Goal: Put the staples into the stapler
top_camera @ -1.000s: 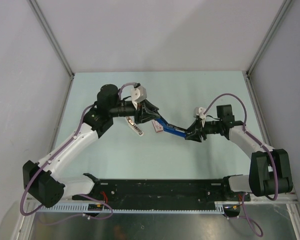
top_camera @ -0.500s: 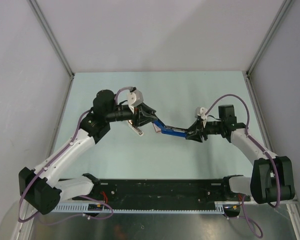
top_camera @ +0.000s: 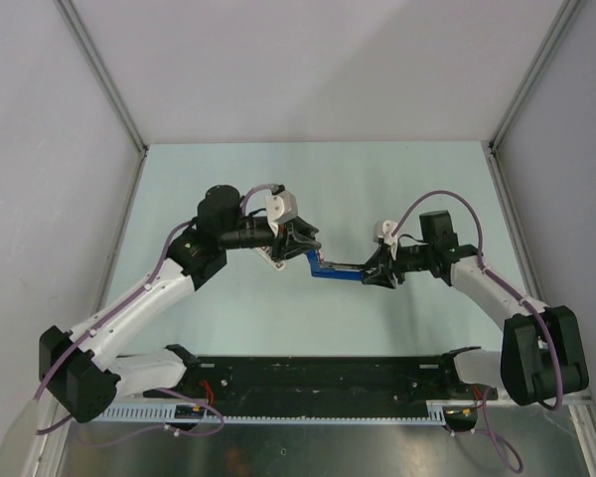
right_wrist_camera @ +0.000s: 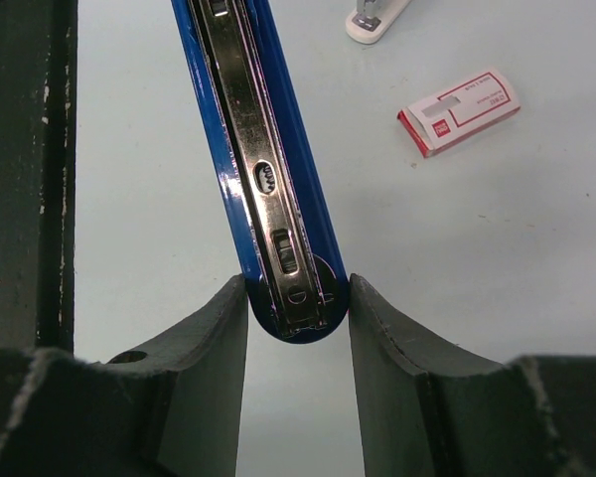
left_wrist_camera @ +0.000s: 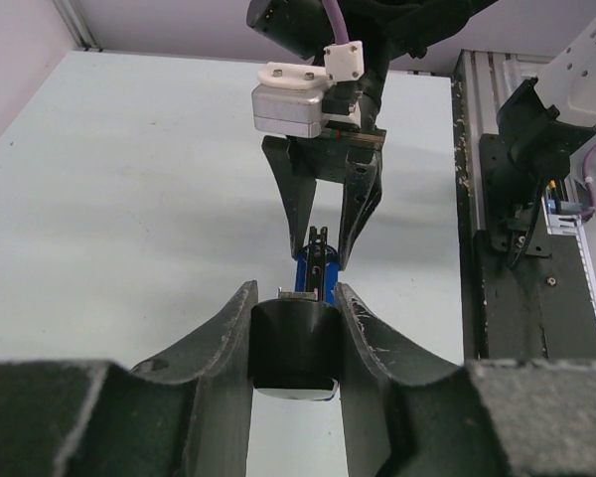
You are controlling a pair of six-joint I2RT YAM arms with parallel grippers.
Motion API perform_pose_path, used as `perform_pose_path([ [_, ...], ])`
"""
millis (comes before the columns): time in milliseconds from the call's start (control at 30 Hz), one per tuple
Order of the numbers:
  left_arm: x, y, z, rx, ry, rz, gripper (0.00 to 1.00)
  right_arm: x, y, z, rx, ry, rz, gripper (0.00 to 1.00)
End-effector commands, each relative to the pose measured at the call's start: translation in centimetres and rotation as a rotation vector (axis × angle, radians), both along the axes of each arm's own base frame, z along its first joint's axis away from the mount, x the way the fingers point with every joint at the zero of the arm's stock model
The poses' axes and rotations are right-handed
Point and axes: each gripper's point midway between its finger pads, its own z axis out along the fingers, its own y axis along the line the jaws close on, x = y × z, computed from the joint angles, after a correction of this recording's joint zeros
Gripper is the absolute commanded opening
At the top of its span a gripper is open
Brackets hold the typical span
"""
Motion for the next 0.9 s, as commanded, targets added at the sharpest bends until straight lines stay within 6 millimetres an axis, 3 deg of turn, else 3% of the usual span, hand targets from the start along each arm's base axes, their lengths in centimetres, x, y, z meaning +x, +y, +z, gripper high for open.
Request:
perform_pose_path([
  [0, 1.2, -0.4, 2.2, -0.037, -0.098, 0.042, 0.00, -0.8, 0.9, -0.1, 0.014, 0.021, 0.046, 0.40],
  [233, 1.1, -0.4, 5.3, -0.082, -0.114, 0.046, 0.00, -0.8, 0.9, -0.3, 0.002, 0.020, 0.049, 0.40],
  [433, 0.6, -0.2, 6.3, -0.087, -0.093, 0.042, 0.00, -0.8, 0.4, -0.9, -0.043, -0.021, 0.059, 0.40],
  [700, -0.6, 0.3, 8.3, -0.132, -0.051, 0.004, 0.00, -0.6, -0.2, -2.0, -0.102, -0.056, 0.068, 0.16],
  [867, -1.0, 1.8, 12.3, -0.202, -0.071, 0.023, 0.00, 0.4, -0.9, 0.5, 0.020, -0.029, 0.004, 0.02],
])
